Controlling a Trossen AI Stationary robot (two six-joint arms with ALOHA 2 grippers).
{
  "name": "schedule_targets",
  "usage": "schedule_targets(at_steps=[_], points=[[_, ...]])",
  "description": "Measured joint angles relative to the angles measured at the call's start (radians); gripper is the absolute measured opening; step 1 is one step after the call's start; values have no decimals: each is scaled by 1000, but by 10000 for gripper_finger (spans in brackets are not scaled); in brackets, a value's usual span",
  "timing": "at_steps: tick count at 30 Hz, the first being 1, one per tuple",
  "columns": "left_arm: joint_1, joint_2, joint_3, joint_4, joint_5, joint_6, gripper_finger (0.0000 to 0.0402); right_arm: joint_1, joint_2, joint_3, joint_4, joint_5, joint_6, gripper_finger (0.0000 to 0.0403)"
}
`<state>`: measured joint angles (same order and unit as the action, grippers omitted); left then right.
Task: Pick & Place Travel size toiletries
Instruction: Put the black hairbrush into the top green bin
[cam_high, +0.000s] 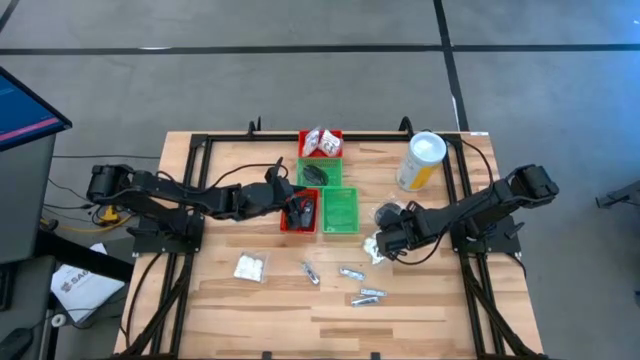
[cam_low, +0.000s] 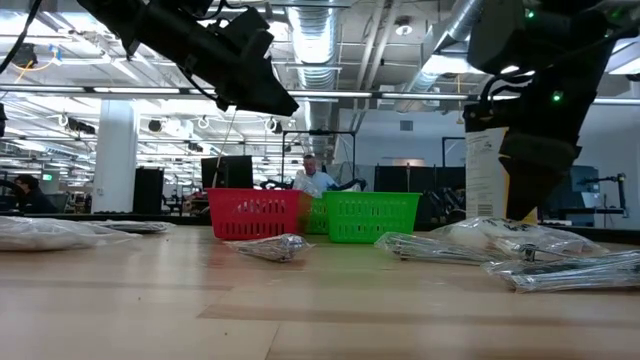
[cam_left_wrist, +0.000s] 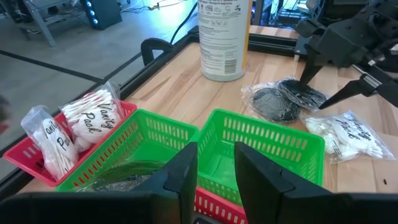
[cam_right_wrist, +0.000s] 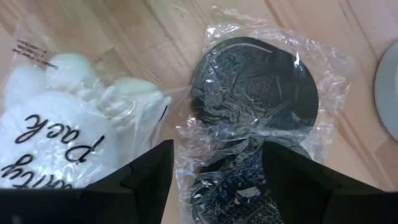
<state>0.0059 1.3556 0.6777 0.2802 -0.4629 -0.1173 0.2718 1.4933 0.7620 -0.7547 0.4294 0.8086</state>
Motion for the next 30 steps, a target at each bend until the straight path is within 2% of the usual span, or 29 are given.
schedule_targets(at_steps=[20, 25, 30], points=[[0, 0, 0, -1, 0, 0, 99, 3, 0, 0, 3, -12, -60, 256], [0, 0, 0, -2, 0, 0, 99, 3, 1, -37, 9, -13, -60, 256], [0, 0, 0, -2, 0, 0, 99, 3, 1, -64, 76, -19, -68, 256]])
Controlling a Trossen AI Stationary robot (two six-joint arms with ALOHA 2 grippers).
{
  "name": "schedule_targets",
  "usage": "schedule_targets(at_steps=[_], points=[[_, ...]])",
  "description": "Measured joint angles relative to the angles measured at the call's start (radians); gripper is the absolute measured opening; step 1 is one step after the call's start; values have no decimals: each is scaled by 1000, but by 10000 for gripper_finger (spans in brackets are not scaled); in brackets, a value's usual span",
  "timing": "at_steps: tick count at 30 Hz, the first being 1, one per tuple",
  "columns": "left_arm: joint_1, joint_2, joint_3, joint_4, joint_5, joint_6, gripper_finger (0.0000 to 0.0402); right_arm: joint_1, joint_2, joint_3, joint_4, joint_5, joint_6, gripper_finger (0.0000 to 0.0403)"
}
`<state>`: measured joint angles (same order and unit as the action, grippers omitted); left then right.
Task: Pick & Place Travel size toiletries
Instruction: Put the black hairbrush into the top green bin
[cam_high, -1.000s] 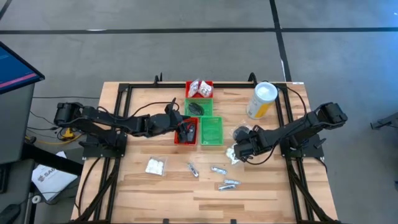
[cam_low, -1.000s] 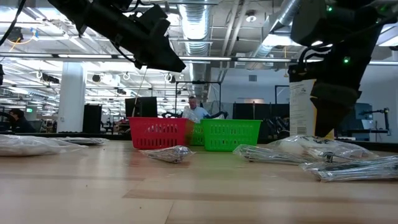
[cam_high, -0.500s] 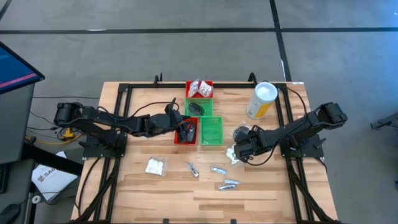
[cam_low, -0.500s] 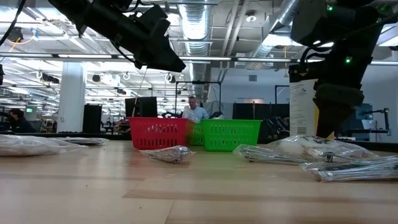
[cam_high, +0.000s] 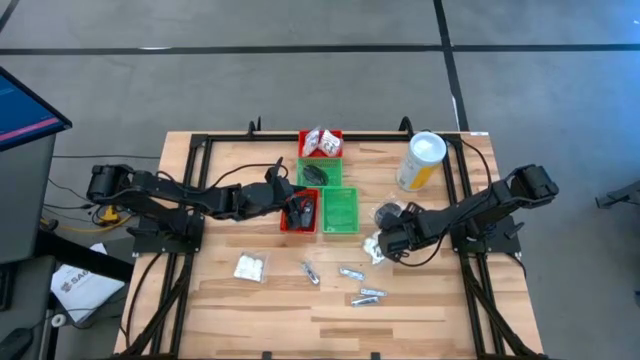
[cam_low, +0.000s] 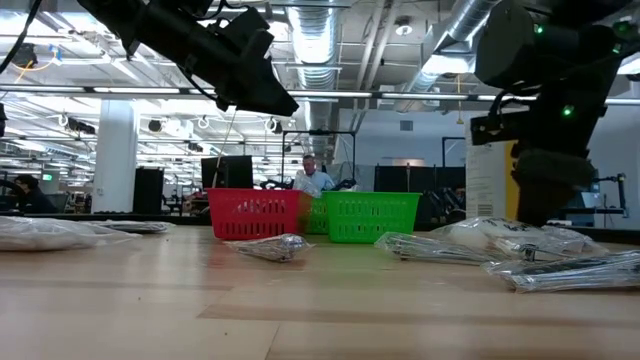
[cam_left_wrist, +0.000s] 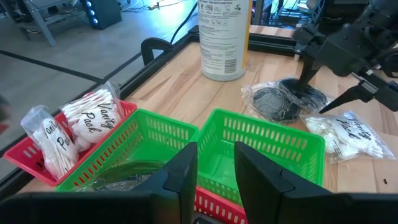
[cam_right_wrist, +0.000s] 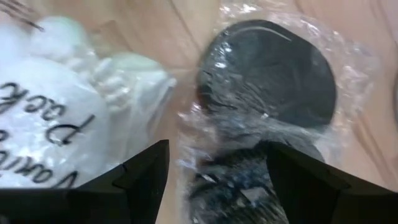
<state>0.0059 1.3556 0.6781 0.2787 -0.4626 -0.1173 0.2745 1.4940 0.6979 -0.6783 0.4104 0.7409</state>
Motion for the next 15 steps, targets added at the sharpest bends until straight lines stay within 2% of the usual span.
schedule_targets(at_steps=[4, 15], points=[[0, 0, 0, 1, 0, 0, 99, 0, 0, -5, 48, -20, -37, 256], [0, 0, 0, 1, 0, 0, 99, -49, 0, -8, 22, -7, -71, 255]])
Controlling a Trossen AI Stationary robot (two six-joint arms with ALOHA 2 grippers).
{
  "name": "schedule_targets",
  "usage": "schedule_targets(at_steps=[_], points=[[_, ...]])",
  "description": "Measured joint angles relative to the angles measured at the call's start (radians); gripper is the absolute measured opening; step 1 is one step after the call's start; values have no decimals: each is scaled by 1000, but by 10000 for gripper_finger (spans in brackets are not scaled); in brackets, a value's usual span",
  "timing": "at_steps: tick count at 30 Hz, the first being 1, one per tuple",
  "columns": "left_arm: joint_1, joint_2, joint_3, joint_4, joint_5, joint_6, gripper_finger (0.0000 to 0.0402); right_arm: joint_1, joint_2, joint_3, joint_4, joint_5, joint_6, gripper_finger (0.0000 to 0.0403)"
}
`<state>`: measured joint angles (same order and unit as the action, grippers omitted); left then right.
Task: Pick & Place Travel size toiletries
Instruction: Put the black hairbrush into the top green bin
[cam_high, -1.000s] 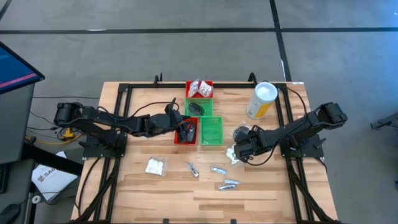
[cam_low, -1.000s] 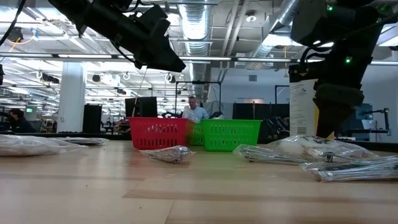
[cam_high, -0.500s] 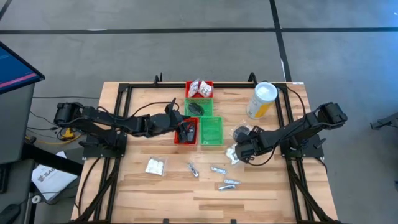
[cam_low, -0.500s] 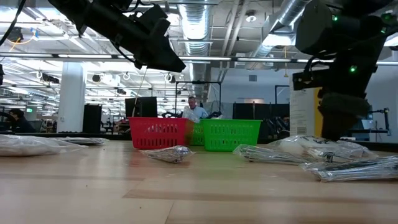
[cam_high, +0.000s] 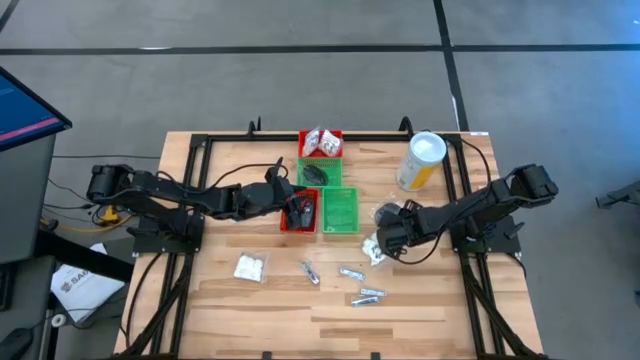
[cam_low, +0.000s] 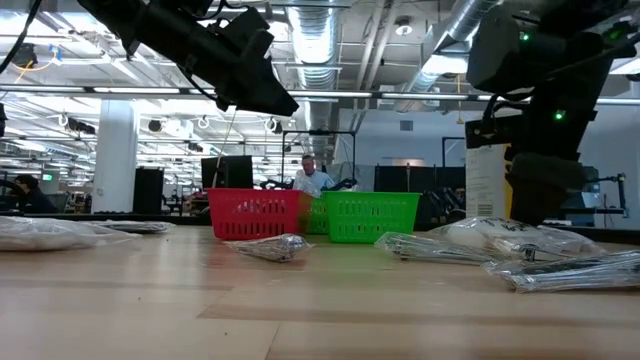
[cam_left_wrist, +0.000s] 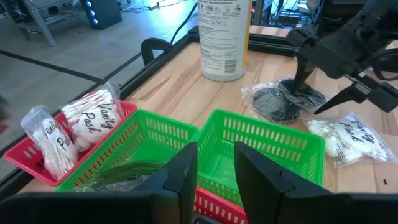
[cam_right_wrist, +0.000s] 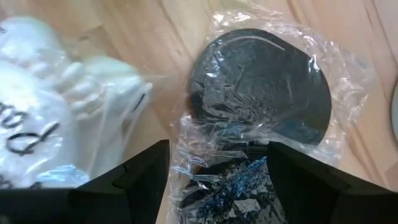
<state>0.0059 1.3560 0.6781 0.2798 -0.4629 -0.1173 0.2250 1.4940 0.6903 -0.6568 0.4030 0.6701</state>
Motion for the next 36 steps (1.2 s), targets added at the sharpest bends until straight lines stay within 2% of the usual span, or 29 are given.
schedule_targets(at_steps=[4, 8, 11, 15, 16, 24, 36], points=[[0, 0, 0, 0, 0, 0, 99, -7, 0, -19, 5, -6, 1, 245], [0, 0, 0, 0, 0, 0, 99, -6, 0, -42, 15, -12, 20, 206], [0, 0, 0, -1, 0, 0, 99, -6, 0, -52, 15, -13, 35, 148], [0, 0, 0, -1, 0, 0, 99, -6, 0, -53, 23, -26, 35, 36], [0, 0, 0, -1, 0, 0, 99, -6, 0, -53, 26, -34, 26, 19], [0, 0, 0, -1, 0, 0, 99, -5, 0, -20, 16, -90, 5, 4], [0, 0, 0, -2, 0, 0, 99, -5, 0, 162, -99, -41, -107, 1]])
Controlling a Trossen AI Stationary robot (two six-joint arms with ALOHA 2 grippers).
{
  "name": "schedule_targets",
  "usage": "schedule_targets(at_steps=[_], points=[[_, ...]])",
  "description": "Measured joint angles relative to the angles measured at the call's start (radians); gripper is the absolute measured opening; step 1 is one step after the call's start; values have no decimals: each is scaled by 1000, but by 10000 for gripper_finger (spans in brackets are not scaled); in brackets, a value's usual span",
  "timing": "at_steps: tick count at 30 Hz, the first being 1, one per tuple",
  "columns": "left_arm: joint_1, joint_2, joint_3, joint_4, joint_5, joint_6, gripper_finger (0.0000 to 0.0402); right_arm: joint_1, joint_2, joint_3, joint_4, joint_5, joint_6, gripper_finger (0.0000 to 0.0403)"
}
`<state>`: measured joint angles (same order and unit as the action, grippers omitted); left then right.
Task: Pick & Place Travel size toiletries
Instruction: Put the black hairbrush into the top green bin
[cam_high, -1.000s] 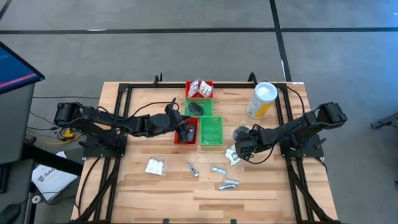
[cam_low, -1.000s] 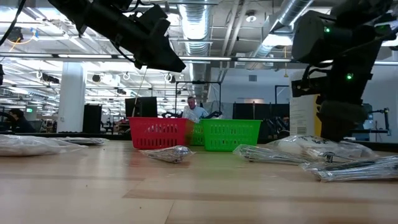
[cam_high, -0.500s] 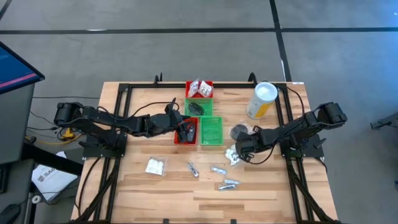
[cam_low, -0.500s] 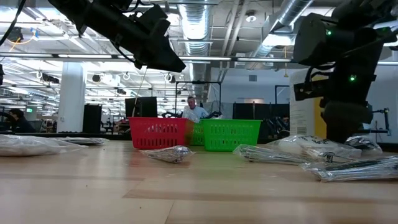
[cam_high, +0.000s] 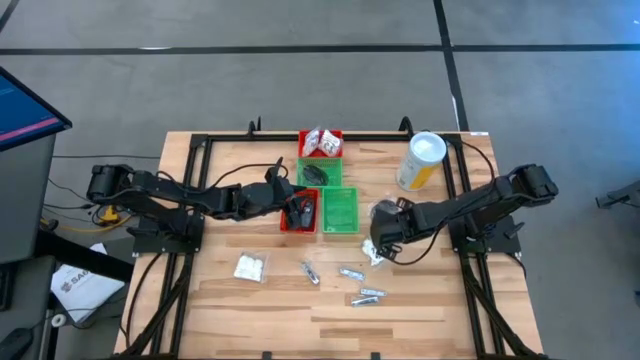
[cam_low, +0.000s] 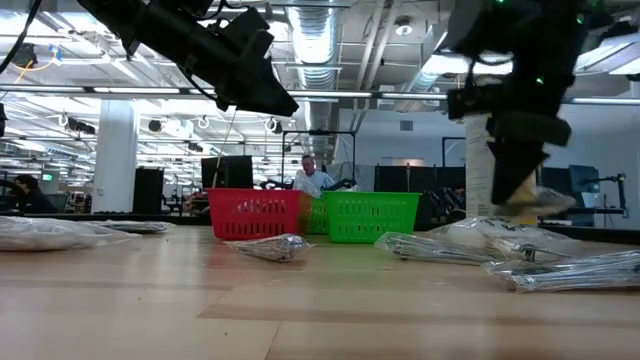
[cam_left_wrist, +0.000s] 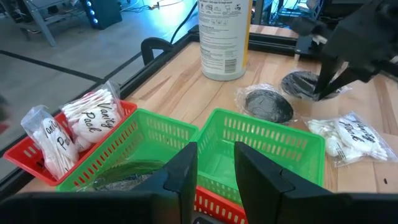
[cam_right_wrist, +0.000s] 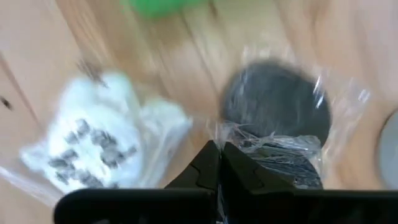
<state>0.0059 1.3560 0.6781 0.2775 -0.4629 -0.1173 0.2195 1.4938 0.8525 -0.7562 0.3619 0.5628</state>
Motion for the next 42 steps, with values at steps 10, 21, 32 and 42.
schedule_targets(at_steps=[10, 21, 32, 42], points=[[0, 0, 0, -1, 0, 5, 99, -13, -3, 181, 31, 64, -168, 0], [0, 0, 0, 3, 0, 113, 99, -94, -3, 256, 307, -92, -398, 0], [0, 0, 0, 27, 246, 407, 99, -148, -3, 257, 489, -324, -443, 0], [0, 0, 0, 100, 343, 538, 99, -151, -3, 257, 565, -418, -450, 0]])
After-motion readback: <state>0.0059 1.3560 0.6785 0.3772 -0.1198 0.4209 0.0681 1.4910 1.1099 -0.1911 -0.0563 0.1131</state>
